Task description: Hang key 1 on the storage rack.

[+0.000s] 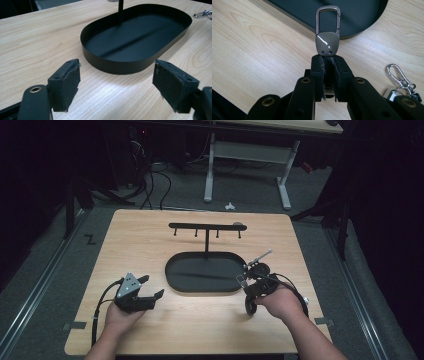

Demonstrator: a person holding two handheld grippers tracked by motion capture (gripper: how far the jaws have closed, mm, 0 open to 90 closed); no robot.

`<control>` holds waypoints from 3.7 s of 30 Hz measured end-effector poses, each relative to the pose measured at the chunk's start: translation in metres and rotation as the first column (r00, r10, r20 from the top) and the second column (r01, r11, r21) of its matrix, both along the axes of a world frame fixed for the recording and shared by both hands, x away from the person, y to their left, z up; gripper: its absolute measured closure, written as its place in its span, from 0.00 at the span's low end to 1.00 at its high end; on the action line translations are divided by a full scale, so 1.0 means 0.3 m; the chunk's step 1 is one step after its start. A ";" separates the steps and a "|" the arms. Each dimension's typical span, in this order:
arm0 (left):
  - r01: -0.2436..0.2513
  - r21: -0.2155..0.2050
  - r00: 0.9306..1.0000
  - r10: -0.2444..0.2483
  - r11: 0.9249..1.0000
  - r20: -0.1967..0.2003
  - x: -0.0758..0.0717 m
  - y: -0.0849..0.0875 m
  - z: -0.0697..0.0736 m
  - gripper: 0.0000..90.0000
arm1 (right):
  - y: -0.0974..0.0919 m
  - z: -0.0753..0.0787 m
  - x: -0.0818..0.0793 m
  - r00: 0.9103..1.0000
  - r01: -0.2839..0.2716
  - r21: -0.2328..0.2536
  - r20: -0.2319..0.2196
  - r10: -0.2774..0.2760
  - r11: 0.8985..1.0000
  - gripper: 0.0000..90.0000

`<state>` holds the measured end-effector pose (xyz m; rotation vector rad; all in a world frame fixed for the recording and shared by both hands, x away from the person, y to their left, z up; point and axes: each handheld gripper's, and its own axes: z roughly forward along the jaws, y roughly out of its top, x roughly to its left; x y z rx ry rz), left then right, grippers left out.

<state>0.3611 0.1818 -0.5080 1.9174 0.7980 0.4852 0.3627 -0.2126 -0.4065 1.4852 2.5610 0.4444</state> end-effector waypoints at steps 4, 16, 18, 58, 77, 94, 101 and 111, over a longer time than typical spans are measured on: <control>0.005 0.011 1.000 -0.005 1.000 0.000 -0.009 0.004 0.000 0.25 | -0.005 0.006 0.001 1.000 0.001 0.002 0.016 -0.001 1.000 0.90; 0.006 0.023 1.000 -0.006 1.000 0.001 -0.024 0.017 0.003 0.25 | 0.021 0.046 0.013 0.999 -0.005 0.006 0.050 0.004 1.000 0.90; 0.004 0.025 1.000 -0.004 1.000 0.000 -0.020 0.014 0.001 0.25 | 0.027 0.059 0.019 0.998 -0.001 0.012 0.056 0.000 1.000 0.90; -0.036 0.042 0.999 0.037 0.998 -0.016 -0.075 0.094 -0.007 0.25 | 0.138 0.197 0.167 0.991 -0.045 0.043 0.131 0.039 0.998 0.90; -0.037 0.046 0.999 0.038 0.998 -0.022 -0.085 0.108 -0.008 0.25 | 0.161 0.233 0.205 0.987 -0.033 0.064 0.159 0.022 0.997 0.90; -0.026 0.046 0.999 0.028 0.999 -0.031 -0.083 0.107 -0.010 0.25 | 0.195 0.242 0.248 0.987 -0.043 0.066 0.158 0.032 0.997 0.90; -0.018 0.048 0.999 0.020 0.999 -0.035 -0.082 0.105 -0.011 0.25 | 0.211 0.220 0.276 0.987 -0.027 0.059 0.159 0.018 0.998 0.90; 0.007 0.066 0.999 -0.004 0.998 -0.051 -0.084 0.091 -0.017 0.25 | 0.212 0.174 0.317 0.988 0.014 0.072 0.154 -0.025 0.997 0.89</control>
